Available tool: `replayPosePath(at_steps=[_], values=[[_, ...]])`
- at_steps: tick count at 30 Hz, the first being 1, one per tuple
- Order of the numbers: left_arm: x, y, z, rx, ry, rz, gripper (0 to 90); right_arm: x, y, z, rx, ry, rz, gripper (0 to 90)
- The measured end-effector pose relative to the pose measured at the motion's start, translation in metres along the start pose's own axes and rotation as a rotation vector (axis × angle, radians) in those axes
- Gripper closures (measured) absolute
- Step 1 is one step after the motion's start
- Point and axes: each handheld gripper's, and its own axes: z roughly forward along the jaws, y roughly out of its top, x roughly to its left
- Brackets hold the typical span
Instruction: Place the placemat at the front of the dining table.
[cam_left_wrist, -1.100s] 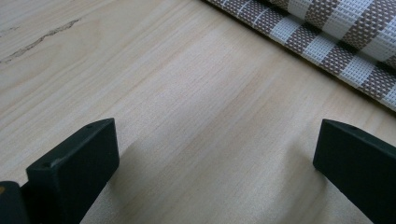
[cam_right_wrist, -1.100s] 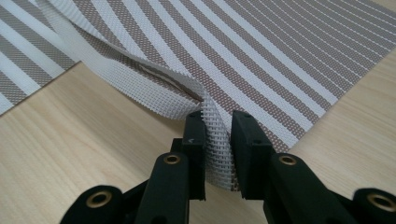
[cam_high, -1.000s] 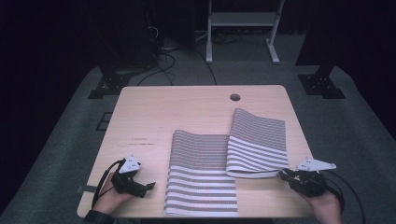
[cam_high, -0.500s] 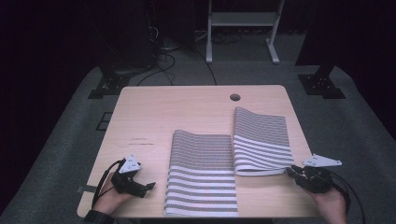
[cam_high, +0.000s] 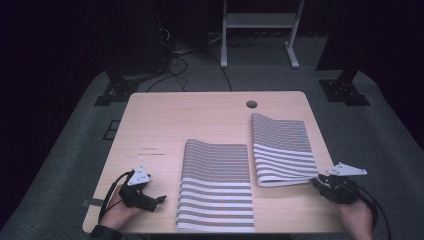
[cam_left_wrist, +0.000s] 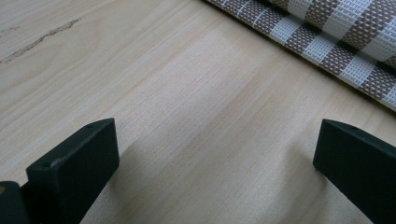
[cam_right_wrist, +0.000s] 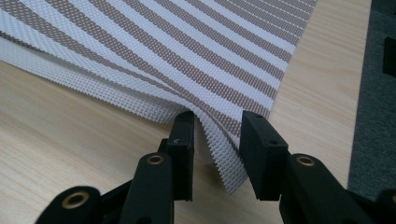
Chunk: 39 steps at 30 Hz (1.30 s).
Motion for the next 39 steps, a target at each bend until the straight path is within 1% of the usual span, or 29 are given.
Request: replayPosePath(at_steps=[5, 13, 18, 22, 23, 26, 29, 33, 34, 35, 39], values=[[0.000, 0.000, 0.000, 0.001, 0.000, 0.000, 0.0, -0.008, -0.004, -0.004, -0.010, -0.015, 0.031, 65.6], [0.000, 0.000, 0.000, 0.001, 0.000, 0.000, 0.0, -0.007, -0.006, -0.010, -0.009, -0.018, 0.028, 63.4], [0.000, 0.000, 0.000, 0.000, 0.000, 0.000, 0.0, -0.013, -0.013, -0.015, -0.010, -0.020, 0.057, 62.9], [0.000, 0.000, 0.000, 0.001, 0.000, 0.000, 0.0, -0.019, -0.017, -0.024, -0.032, -0.023, 0.086, 62.2], [0.000, 0.000, 0.000, 0.001, 0.000, 0.000, 0.0, -0.021, -0.017, -0.029, -0.046, -0.021, 0.100, 61.6], [0.000, 0.000, 0.000, 0.001, 0.000, 0.000, 0.0, -0.021, -0.016, -0.030, -0.055, -0.017, 0.107, 61.5], [0.000, 0.000, 0.000, 0.001, 0.000, 0.000, 0.0, -0.019, -0.013, -0.027, -0.056, -0.003, 0.110, 60.6], [0.000, 0.000, 0.000, 0.001, 0.000, 0.000, 0.0, -0.018, -0.009, -0.018, -0.049, 0.014, 0.107, 60.6], [0.000, 0.000, 0.000, 0.001, 0.000, 0.000, 0.0, -0.018, -0.007, -0.013, -0.049, 0.022, 0.113, 60.2], [0.000, 0.000, 0.000, 0.001, 0.000, 0.000, 0.0, -0.018, -0.007, -0.013, -0.049, 0.022, 0.113, 60.2], [0.000, 0.000, 0.000, 0.001, 0.000, 0.000, 0.0, -0.020, -0.004, -0.002, -0.034, 0.044, 0.140, 53.7]])
